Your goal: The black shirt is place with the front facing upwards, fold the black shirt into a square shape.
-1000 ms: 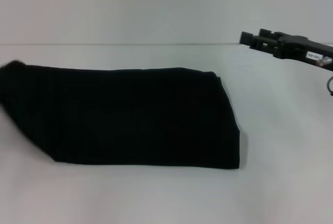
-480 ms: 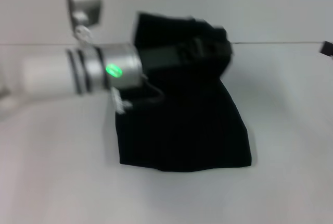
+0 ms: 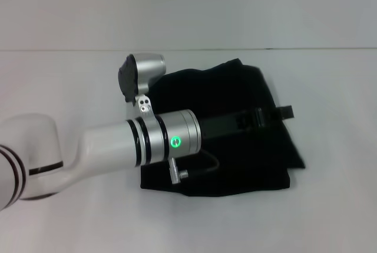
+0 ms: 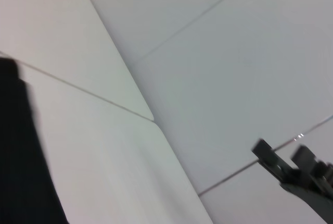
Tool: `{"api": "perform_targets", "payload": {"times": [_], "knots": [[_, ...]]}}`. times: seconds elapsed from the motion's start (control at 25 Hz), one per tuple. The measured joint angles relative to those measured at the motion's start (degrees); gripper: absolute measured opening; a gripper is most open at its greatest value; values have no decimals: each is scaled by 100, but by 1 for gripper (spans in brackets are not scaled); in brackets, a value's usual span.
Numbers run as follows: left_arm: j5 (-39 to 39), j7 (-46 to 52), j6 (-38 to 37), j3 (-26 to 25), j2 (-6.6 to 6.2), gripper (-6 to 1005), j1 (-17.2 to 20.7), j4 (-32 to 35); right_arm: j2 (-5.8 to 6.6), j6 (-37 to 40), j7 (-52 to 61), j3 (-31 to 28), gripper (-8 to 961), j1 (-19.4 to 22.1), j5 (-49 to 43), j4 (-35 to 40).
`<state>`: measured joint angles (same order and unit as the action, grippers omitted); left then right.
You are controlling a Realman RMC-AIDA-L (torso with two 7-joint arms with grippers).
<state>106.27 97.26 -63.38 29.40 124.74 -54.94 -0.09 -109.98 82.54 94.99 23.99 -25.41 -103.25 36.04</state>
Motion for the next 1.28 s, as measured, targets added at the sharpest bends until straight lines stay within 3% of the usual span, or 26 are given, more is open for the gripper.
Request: {"api": "perform_targets", "payload": {"times": [0.28, 0.52, 0.64, 0.76, 0.84, 1.04, 1.28], "knots": [[2, -124, -1030, -33, -22, 424, 270, 162, -38, -354, 410, 72, 854, -327, -413, -30], [-266, -135, -2023, -88, -62, 541, 1163, 1309, -53, -1311, 1676, 606, 854, -1129, -1706, -252], [-388, -169, -2127, -87, -70, 600, 1603, 1885, -55, -1820, 2175, 942, 855, -1590, -2155, -615], [-495, -281, -2029, -90, -100, 659, 1901, 2259, -133, -2377, 2632, 1296, 855, -2031, -2481, -936], [-523, -344, -1959, -90, -143, 884, 2014, 2395, -201, -2705, 2872, 1481, 855, -2243, -2608, -1042], [-472, -629, -1970, -20, -327, 952, 2116, 2599, -338, -3164, 3395, 1826, 855, -2610, -2667, -1278], [-451, -874, -1934, 43, -523, 950, 2090, 2607, -576, -3641, 3505, 1854, 855, -2762, -2637, -1518]]}}
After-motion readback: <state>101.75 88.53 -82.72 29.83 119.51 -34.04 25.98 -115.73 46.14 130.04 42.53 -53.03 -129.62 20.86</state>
